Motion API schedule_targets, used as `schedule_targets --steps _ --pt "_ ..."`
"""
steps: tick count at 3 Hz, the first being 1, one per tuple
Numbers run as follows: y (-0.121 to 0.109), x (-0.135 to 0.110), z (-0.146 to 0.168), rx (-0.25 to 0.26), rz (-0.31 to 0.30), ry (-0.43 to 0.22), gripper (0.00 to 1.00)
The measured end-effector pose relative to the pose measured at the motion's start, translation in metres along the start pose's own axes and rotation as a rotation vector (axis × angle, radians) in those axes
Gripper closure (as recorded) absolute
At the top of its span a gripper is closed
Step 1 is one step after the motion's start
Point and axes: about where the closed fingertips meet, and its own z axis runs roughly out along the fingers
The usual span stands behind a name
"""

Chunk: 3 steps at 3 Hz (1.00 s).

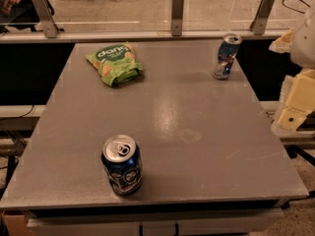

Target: Move redbull can near green rice chip bag

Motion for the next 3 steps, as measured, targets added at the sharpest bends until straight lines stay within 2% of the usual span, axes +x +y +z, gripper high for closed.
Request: schedule_targets --steps 1,2,3 --pt "0.0 0.0 0.0 0.0 0.0 0.0 0.0" --pt "-0.025 -0.003 0.016 0.027 0.026 -0.037 0.0" --pt "-0.068 -0.002 0.04 0.082 0.076 -0.063 0.0"
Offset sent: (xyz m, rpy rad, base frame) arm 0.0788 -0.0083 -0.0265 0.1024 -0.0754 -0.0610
